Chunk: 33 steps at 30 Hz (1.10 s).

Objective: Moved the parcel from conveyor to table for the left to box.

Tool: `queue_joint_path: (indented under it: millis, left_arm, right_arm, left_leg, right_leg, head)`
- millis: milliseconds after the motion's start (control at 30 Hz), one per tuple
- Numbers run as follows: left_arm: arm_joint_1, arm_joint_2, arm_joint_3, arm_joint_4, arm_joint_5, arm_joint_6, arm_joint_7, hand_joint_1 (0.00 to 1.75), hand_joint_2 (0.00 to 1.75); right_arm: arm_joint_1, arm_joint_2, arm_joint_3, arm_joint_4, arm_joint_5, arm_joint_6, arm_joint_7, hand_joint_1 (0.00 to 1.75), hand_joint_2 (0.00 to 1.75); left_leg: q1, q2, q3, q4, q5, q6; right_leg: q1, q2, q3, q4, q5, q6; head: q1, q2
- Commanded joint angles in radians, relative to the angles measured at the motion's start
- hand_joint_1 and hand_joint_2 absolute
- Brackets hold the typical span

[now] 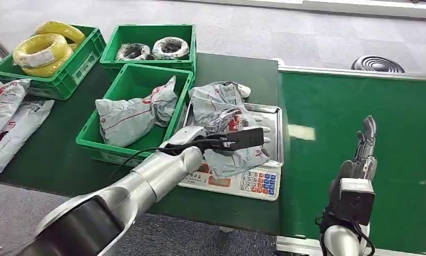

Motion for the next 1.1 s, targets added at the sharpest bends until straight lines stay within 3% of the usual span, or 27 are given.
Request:
queue_joint_path:
  millis: [33, 100, 133, 167, 433, 600, 833, 1100]
  left_arm:
    - [0.004, -0.003, -0.177, 0.071, 0.011, -0.041, 0.029, 0.0, 1.75]
    - [0.004, -0.003, -0.177, 0.071, 0.011, -0.041, 0.029, 0.0, 1.75]
    - [0.001, -0.003, -0.188, 0.075, 0.018, -0.047, 0.033, 1.17, 1.75]
    - [0.0, -0.003, -0.203, 0.079, 0.024, -0.062, 0.045, 1.71, 1.75]
    - [-0.006, -0.003, -0.194, 0.09, 0.065, -0.038, 0.058, 1.75, 1.75]
    - [-0.029, 0.0, -0.057, 0.089, 0.138, 0.101, -0.023, 1.75, 1.75]
    - [-0.088, 0.073, 0.201, -0.106, 0.189, 0.247, -0.149, 1.75, 1.75]
    - [-0.096, 0.203, 0.356, -0.294, 0.035, 0.369, -0.084, 1.75, 1.75]
  right_arm:
    - [-0.005, -0.012, -0.002, 0.041, -0.006, -0.002, -0.008, 0.0, 0.0]
    - [-0.005, -0.012, -0.002, 0.041, -0.006, -0.002, -0.008, 0.0, 0.0]
    - [-0.008, -0.012, 0.0, 0.044, -0.006, -0.003, -0.009, 0.0, 0.0]
    - [-0.008, -0.012, 0.001, 0.046, -0.008, -0.001, -0.009, 0.0, 0.0]
    - [-0.001, -0.008, 0.0, 0.049, -0.022, 0.004, -0.016, 0.0, 0.0]
    - [0.004, 0.001, -0.008, 0.037, -0.024, 0.0, -0.017, 0.0, 0.0]
    - [-0.008, 0.039, -0.038, 0.024, 0.009, 0.028, 0.002, 0.0, 0.0]
    - [0.035, 0.042, -0.07, -0.001, 0.015, 0.026, -0.001, 0.0, 0.0]
  left_leg:
    - [0.0, 0.001, 0.002, -0.001, 0.0, 0.0]
    - [0.0, 0.001, 0.003, -0.002, 0.0, 0.0]
    - [0.0, 0.001, 0.002, -0.001, 0.0, 0.0]
    - [0.0, 0.001, 0.001, -0.001, 0.0, 0.0]
    - [0.001, 0.002, 0.003, -0.001, 0.0, 0.0]
    - [0.0, 0.002, 0.002, -0.001, 0.0, 0.0]
    - [0.001, 0.004, -0.001, 0.002, 0.0, -0.001]
    - [0.0, 0.005, 0.001, 0.0, 0.0, -0.001]
  right_leg:
    - [0.0, 0.0, 0.002, -0.002, 0.001, -0.001]
    - [0.001, 0.001, 0.003, -0.003, 0.001, -0.001]
    - [0.0, 0.001, 0.002, -0.002, 0.001, -0.001]
    - [0.0, 0.001, 0.001, -0.001, 0.0, -0.001]
    - [0.001, 0.001, 0.003, -0.002, 0.001, -0.001]
    - [0.001, 0.001, 0.002, -0.001, 0.001, -0.001]
    - [0.001, 0.003, -0.002, 0.002, 0.001, -0.001]
    - [0.001, 0.003, -0.001, 0.001, 0.0, -0.002]
  head:
    - [0.0, 0.0]
    - [0.0, 0.0]
    - [0.0, 0.0]
    - [0.0, 0.0]
    - [0.0, 0.0]
    - [0.0, 0.0]
    - [0.0, 0.0]
    - [0.0, 0.0]
